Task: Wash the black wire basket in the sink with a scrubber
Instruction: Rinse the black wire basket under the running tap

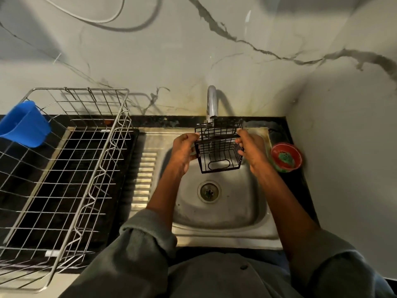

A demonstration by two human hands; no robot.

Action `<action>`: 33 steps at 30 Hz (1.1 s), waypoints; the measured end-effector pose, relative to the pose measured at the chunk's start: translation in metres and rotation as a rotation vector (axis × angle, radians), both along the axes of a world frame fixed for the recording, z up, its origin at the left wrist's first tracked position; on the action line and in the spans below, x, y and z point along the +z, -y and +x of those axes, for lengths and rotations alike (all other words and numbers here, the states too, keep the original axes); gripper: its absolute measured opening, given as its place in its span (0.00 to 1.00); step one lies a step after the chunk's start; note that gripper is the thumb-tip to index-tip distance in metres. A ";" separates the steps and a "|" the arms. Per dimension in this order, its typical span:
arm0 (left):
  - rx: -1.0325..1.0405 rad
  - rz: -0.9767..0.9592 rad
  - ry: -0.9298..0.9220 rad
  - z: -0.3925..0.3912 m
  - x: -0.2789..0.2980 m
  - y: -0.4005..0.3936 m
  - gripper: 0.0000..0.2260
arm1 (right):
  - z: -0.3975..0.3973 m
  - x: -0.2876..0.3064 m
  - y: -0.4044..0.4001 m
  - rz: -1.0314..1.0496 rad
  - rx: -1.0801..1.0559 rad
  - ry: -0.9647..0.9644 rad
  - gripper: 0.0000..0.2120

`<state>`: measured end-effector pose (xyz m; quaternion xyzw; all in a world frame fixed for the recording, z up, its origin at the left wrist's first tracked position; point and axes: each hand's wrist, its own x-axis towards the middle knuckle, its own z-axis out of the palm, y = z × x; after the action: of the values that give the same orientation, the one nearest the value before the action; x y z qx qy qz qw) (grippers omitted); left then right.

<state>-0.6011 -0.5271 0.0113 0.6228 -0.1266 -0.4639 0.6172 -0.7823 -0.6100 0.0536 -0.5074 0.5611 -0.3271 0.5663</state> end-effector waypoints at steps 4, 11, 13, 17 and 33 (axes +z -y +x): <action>-0.043 0.035 -0.009 -0.005 0.005 0.017 0.03 | -0.007 -0.006 0.005 -0.001 -0.084 -0.017 0.13; -0.072 0.055 -0.022 -0.017 0.003 0.020 0.04 | -0.017 -0.009 0.007 0.002 -0.130 -0.058 0.24; -0.062 0.062 -0.011 -0.013 0.005 0.015 0.05 | -0.012 -0.009 0.004 -0.003 -0.106 -0.083 0.23; -0.016 0.068 0.014 -0.001 0.003 0.002 0.05 | 0.003 -0.011 -0.003 -0.012 -0.055 -0.113 0.19; 0.194 0.080 -0.090 -0.016 0.004 -0.058 0.18 | 0.015 -0.010 -0.042 -0.017 0.126 -0.070 0.14</action>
<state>-0.6175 -0.4690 0.0152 0.6347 -0.0194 -0.4342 0.6389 -0.7669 -0.5680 0.0436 -0.5575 0.5446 -0.2775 0.5617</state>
